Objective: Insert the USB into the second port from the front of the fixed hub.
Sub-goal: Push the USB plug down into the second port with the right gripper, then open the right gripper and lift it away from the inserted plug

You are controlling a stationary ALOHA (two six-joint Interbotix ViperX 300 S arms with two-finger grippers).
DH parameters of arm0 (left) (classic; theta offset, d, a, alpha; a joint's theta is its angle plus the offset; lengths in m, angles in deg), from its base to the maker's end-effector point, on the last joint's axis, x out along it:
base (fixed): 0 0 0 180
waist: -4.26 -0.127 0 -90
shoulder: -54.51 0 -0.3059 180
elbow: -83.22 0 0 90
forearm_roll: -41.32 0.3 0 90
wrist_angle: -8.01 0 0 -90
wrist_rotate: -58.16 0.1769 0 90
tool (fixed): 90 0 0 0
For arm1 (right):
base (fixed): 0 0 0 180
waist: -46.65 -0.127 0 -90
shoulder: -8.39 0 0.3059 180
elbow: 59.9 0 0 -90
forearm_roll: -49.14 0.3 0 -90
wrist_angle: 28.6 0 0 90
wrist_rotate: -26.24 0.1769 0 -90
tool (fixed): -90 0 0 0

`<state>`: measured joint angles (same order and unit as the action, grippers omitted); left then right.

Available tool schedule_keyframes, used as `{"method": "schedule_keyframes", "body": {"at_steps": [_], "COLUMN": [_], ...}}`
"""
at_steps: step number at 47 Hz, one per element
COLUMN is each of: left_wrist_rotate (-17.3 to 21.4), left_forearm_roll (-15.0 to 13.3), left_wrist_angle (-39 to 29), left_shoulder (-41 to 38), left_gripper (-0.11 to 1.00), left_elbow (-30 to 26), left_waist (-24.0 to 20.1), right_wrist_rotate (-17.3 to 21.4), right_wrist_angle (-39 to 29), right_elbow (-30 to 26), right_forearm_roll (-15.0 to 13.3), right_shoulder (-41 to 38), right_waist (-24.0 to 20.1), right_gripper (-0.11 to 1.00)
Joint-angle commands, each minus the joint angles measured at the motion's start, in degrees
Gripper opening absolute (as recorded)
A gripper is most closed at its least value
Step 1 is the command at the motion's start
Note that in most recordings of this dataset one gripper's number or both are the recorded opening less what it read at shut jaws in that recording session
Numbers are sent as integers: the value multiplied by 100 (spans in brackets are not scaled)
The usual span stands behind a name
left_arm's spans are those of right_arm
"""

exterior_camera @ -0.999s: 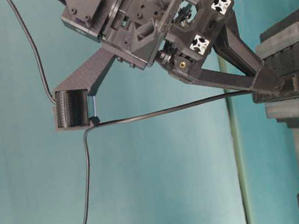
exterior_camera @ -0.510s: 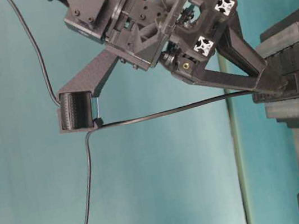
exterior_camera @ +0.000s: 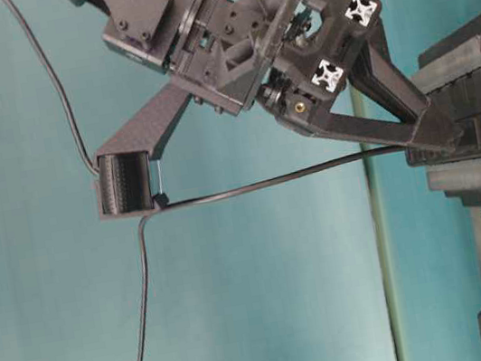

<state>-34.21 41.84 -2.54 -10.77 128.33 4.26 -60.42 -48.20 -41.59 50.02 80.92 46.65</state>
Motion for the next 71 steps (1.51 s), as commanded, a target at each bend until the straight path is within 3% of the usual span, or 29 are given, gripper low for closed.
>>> {"method": "schedule_keyframes", "body": {"at_steps": [1, 18, 25, 35, 39, 71], "left_wrist_rotate": [0, 0, 0, 0, 0, -9], "left_forearm_roll": [0, 9, 9, 9, 9, 9], "left_wrist_angle": [53, 44, 44, 44, 53, 44], "left_shoulder": [9, 9, 9, 18, 18, 18], "left_gripper": [0, 0, 0, 0, 0, 0], "left_elbow": [-62, -53, -53, -53, -53, -53], "left_waist": [0, 0, 0, 0, 9, 9], "right_wrist_rotate": [70, 62, 70, 79, 70, 53], "right_wrist_angle": [-53, -62, -62, -53, -62, -26], "right_elbow": [-79, -237, -246, -299, -308, -185], "right_forearm_roll": [18, 18, 18, 9, 0, -9], "right_shoulder": [0, 35, 44, 53, 53, 352], "right_waist": [-123, -123, -123, -123, -123, -26], "right_gripper": [7, 15, 33, 69, 76, 76]}}
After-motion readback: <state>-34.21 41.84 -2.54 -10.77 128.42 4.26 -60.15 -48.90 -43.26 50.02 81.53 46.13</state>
